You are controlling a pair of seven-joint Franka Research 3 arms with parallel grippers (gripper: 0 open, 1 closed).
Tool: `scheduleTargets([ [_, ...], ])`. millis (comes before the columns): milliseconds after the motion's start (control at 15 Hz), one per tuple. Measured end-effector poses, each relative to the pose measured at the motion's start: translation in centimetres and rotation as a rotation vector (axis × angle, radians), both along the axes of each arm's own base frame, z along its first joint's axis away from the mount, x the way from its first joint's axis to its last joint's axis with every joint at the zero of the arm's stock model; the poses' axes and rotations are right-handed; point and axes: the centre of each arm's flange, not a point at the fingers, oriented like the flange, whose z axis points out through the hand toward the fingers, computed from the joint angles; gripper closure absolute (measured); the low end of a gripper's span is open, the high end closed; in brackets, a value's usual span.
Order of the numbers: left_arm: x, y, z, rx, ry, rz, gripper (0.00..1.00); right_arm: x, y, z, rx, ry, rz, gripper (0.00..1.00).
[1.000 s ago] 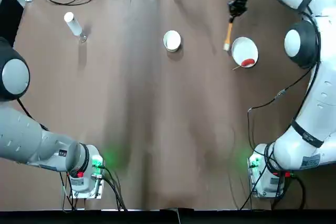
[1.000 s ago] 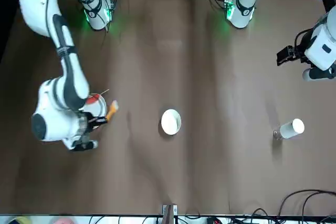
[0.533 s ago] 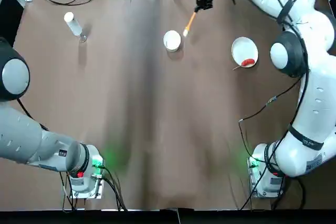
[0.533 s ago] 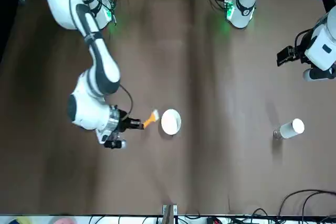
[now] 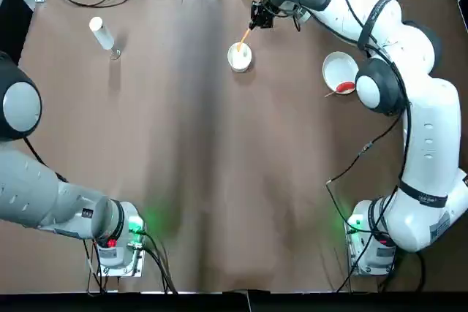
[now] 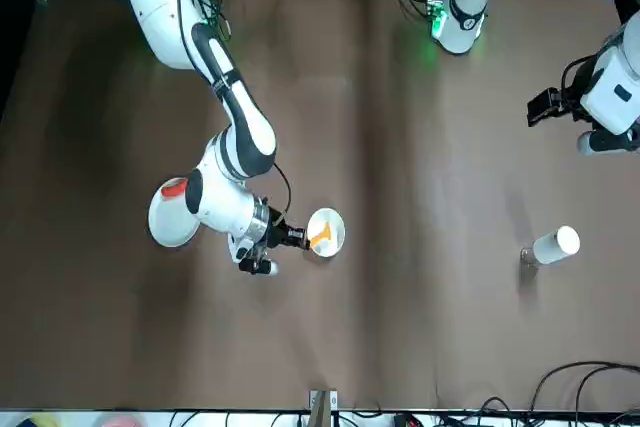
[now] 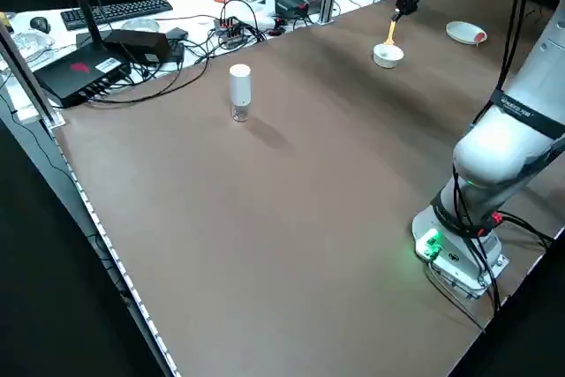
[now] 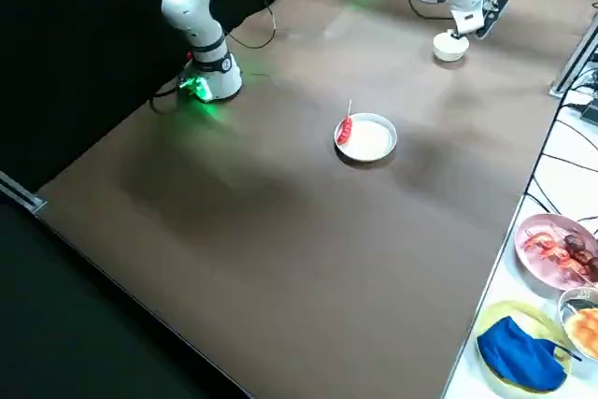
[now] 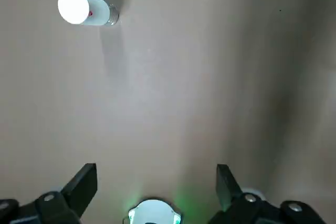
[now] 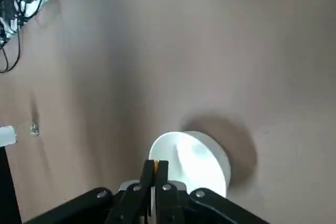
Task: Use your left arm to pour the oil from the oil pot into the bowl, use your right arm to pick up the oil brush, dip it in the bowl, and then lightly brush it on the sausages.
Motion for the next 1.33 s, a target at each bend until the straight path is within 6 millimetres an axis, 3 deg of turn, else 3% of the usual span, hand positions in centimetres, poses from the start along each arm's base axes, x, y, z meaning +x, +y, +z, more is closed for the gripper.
scheduleTargets([
  [333,0.0,0.0,0.0,-0.001,0.000,-0.005,0.00,0.4,-1.2,-0.7,-0.008,0.011,-0.016,0.96],
  [733,0.0,0.0,0.0,-0.001,0.000,-0.008,0.00,0.2,-1.3,-4.1,-0.035,0.001,-0.054,0.96],
  [800,0.0,0.0,0.0,-0.001,0.000,-0.008,0.00,0.2,-1.3,-4.2,-0.037,0.001,-0.055,0.91],
  [1200,0.0,0.0,0.0,-0.001,0.000,-0.008,0.00,0.5,-1.4,-3.6,-0.032,-0.013,-0.053,0.37],
  [1333,0.0,0.0,0.0,-0.001,0.000,-0.008,0.00,0.9,-1.7,-2.9,-0.028,-0.012,-0.052,0.37],
])
